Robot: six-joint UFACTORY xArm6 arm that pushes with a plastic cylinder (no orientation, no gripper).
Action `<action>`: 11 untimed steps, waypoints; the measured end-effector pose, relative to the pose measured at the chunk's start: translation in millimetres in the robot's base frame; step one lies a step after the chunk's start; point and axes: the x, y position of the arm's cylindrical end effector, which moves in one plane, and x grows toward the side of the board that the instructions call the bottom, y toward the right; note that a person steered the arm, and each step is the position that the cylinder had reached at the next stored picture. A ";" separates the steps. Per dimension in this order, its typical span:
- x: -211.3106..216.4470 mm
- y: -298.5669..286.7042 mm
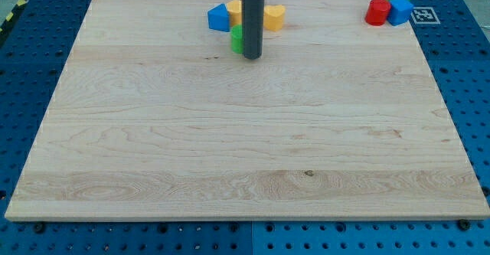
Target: Move the green circle into the blue triangle
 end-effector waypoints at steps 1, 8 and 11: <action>-28.5 6.0; -17.8 -19.1; -22.5 -47.2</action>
